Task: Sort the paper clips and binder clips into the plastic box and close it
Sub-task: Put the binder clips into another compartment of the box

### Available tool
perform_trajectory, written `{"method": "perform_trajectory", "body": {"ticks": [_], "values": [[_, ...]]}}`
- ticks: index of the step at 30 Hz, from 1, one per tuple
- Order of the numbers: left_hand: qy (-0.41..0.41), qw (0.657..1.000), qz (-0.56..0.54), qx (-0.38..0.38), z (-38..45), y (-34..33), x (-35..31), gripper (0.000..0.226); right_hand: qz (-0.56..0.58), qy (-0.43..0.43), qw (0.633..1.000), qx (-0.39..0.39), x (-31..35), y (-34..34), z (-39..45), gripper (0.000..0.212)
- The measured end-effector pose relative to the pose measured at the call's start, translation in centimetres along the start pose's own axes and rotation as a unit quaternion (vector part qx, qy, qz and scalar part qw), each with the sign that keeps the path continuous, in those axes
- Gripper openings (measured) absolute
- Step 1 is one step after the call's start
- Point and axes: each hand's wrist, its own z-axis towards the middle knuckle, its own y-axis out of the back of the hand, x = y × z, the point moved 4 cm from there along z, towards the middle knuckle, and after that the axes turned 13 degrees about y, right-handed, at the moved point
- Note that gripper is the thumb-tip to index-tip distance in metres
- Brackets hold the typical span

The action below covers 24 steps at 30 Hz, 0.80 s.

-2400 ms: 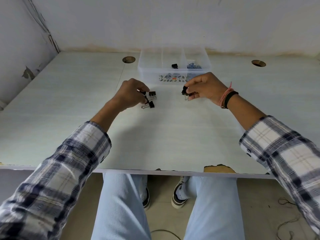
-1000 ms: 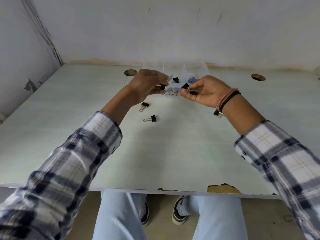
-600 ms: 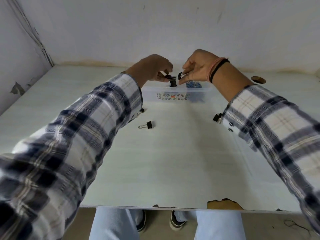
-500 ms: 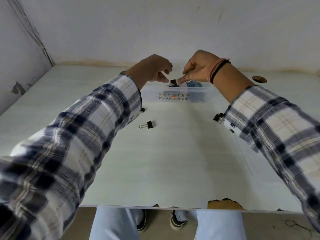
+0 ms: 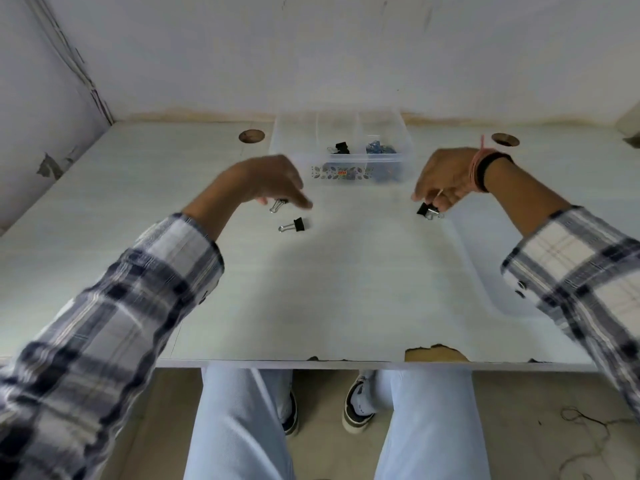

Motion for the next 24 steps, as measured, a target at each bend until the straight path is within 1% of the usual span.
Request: {"method": "perform_trajectory", "body": {"ticks": [2, 4, 7, 9, 11, 12, 14, 16, 17, 18, 21, 24], "values": [[0.010, 0.996, 0.088, -0.003, -0.4, -0.9, 1.3, 0.072, -0.076, -0.005, 0.997, -0.005, -1.1, -0.6, -0.2, 0.032], [0.011, 0.995, 0.101, -0.005, -0.6, -1.8, 1.9, 0.077, -0.103, 0.009, 0.995, -0.016, -1.3, -1.3, -0.5, 0.031], [0.002, 0.998, 0.054, -0.017, -0.4, -2.6, 2.0, 0.069, -0.101, 0.042, 0.993, -0.037, -0.4, -2.5, -0.8, 0.029], [-0.005, 0.999, 0.034, -0.031, -0.5, -3.1, 1.7, 0.061, -0.095, 0.080, 0.991, -0.051, 0.5, -3.3, -1.0, 0.030], [-0.018, 0.999, 0.012, -0.048, -0.5, -3.4, 1.4, 0.056, -0.062, 0.114, 0.989, -0.070, 1.2, -3.9, -0.8, 0.033], [-0.028, 0.998, 0.002, -0.054, -0.6, -3.5, 1.2, 0.057, -0.043, 0.125, 0.988, -0.077, 1.4, -3.9, -0.7, 0.037], [-0.050, 0.997, -0.007, -0.053, -0.5, -3.8, 1.2, 0.067, -0.058, 0.132, 0.988, -0.061, 1.6, -4.2, -0.5, 0.048], [-0.069, 0.996, 0.019, -0.043, -0.2, -4.3, 1.4, 0.075, -0.134, 0.135, 0.982, -0.006, 1.9, -5.0, -0.9, 0.055], [-0.080, 0.995, 0.033, -0.041, 0.0, -4.6, 1.4, 0.075, -0.161, 0.149, 0.976, 0.006, 2.1, -5.5, -1.1, 0.055], [-0.089, 0.994, 0.035, -0.043, 0.2, -4.9, 1.4, 0.070, -0.170, 0.168, 0.971, 0.000, 2.3, -6.0, -1.2, 0.052], [-0.114, 0.991, 0.014, -0.065, 0.4, -5.4, 1.2, 0.051, -0.129, 0.222, 0.965, -0.050, 2.9, -7.5, -1.1, 0.045], [-0.123, 0.990, 0.001, -0.072, 0.4, -5.6, 1.1, 0.043, -0.081, 0.247, 0.963, -0.066, 3.7, -8.7, -0.4, 0.039]]}}
